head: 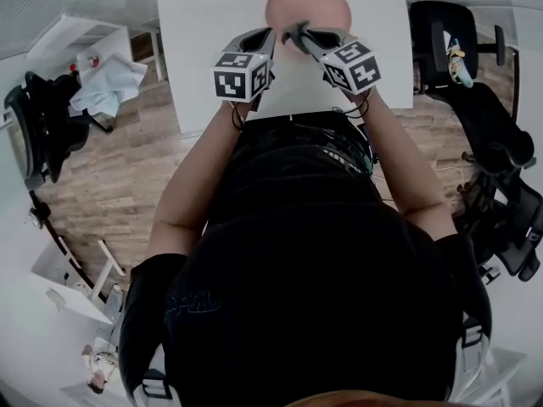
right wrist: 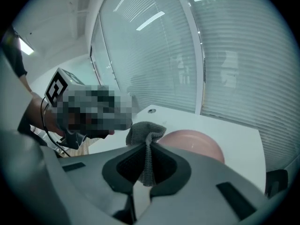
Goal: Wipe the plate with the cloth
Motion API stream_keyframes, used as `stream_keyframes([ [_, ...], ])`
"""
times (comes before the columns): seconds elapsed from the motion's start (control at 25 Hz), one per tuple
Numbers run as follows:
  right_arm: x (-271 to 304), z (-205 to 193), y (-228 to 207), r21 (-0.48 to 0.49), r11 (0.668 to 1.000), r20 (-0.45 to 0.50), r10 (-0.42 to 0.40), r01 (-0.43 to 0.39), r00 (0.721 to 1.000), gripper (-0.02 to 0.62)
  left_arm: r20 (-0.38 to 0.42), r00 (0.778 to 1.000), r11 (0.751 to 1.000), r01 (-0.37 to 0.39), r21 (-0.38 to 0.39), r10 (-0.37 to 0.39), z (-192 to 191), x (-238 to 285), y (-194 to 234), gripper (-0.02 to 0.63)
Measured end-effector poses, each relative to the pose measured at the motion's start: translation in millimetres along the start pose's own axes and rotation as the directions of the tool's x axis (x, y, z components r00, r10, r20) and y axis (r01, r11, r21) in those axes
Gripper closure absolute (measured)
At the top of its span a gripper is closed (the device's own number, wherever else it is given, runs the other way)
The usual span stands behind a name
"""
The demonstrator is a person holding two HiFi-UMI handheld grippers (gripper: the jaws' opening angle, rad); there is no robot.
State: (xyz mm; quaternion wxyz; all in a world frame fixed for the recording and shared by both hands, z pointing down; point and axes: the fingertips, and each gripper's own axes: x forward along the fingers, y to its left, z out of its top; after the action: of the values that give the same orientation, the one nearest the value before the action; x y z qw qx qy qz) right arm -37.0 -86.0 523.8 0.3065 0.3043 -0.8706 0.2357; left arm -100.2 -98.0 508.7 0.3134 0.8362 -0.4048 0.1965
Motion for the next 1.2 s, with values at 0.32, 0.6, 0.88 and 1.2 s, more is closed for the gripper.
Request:
stream_keyframes([
  [0.32,-55,-13,4,-0.011,1.000,0.048,0.004,-0.003,0.999,0.560,0.056,0.994,0.995,0.091,0.029,-0.093,4,-42,-60,0.591],
  [0.6,-113,-40,6,-0.022,1.000,0.121,0.001,0.002,0.993,0.560,0.101,0.994,0.999,0.046,0.009,-0.046,-11,-63,-106,0.591],
  [0.88,-181,-89,21,-0.074,0.996,0.156,0.055,-0.044,0.986,0.560,0.167,0.986,1.000,0.016,0.001,-0.015,-33,-66,-197,0.591],
  [1.2,-235,-143,44,-0.093,0.993,0.180,0.093,-0.077,0.979,0.560,0.229,0.973,0.999,-0.039,0.027,0.032,-64,-96,-260,0.591],
])
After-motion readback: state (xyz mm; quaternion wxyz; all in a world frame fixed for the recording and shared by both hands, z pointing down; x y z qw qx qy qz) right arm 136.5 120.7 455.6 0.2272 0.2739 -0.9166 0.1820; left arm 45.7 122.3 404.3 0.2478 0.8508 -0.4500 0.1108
